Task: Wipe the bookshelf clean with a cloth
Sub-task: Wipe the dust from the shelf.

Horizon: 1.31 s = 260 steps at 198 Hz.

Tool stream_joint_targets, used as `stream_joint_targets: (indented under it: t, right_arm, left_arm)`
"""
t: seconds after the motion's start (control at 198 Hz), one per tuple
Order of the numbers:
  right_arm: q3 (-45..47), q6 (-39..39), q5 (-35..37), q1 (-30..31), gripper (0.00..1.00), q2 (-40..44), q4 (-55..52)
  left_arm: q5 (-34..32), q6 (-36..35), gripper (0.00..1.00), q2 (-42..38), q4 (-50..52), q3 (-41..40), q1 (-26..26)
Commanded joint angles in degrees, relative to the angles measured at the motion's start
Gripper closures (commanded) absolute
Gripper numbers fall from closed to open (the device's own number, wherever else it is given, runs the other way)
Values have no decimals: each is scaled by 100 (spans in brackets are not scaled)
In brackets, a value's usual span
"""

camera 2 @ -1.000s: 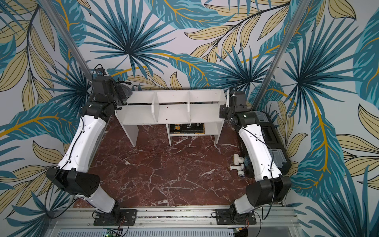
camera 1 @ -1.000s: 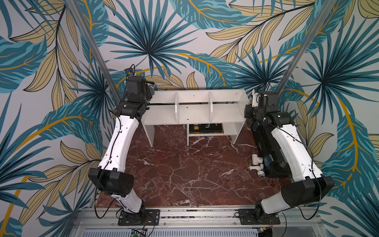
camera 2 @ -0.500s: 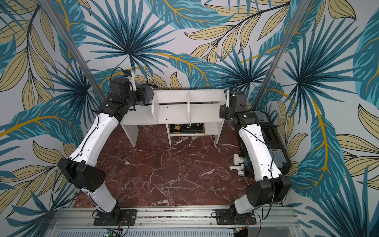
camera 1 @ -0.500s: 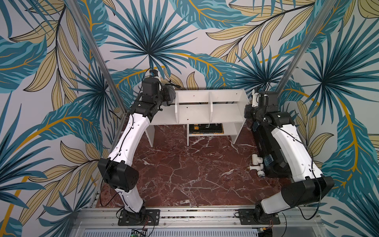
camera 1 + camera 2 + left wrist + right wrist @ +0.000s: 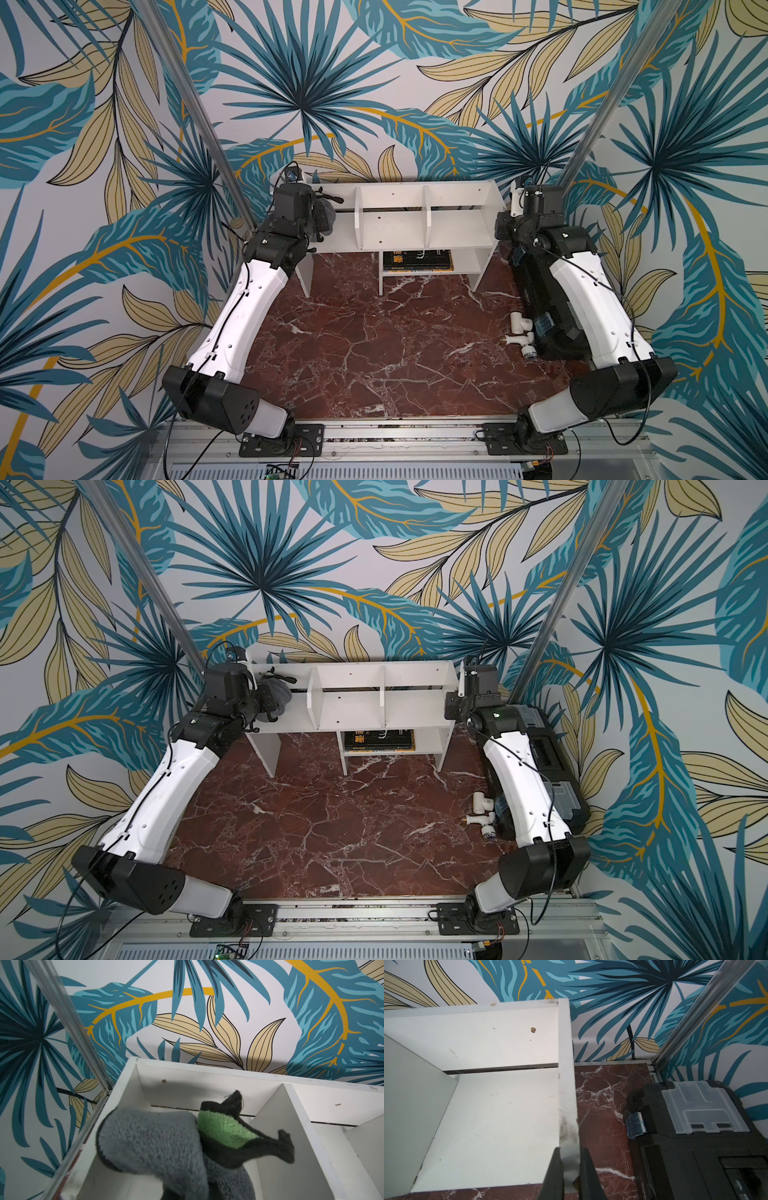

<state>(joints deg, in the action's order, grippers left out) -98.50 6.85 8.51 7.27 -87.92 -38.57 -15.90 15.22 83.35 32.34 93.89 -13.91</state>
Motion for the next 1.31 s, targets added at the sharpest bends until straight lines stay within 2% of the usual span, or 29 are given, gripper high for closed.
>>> stream_joint_targets:
  t: [0.0, 0.297, 0.469, 0.534, 0.645, 0.786, 0.867, 0.998, 1.185, 1.306]
  right_arm:
    - [210, 664, -851, 126, 100, -190, -133]
    - [164, 651, -835, 126, 100, -168, -175]
    - [94, 653, -850, 129, 100, -173, -216]
    - [76, 667, -851, 126, 100, -175, -217]
    - [76, 653, -870, 130, 100, -156, -221]
    - [75, 630, -856, 128, 100, -121, -221]
    - [88, 631, -851, 126, 100, -103, -213]
    - [112, 629, -874, 127, 100, -76, -160]
    - [103, 641, -921, 126, 100, -120, -120]
    - [104, 641, -936, 129, 100, -128, -132]
  left_arm:
    - [-66, -40, 100, 91, -30, -362, 21]
    - [237, 255, 100, 431, -300, -922, -335]
    - [706, 377, 100, 722, -566, -654, -370]
    - [726, 344, 100, 848, -571, -293, -367]
    - [367, 178, 100, 1067, -358, 602, -294]
    - [150, 50, 100, 1334, 111, 1766, 21]
    - [10, -12, 100, 1299, 269, 2030, 233]
    - [-185, 13, 100, 1045, 436, 1872, 554]
    - [-381, 38, 100, 476, 266, 1067, 705]
    - [-414, 68, 100, 591, 352, 1180, 736]
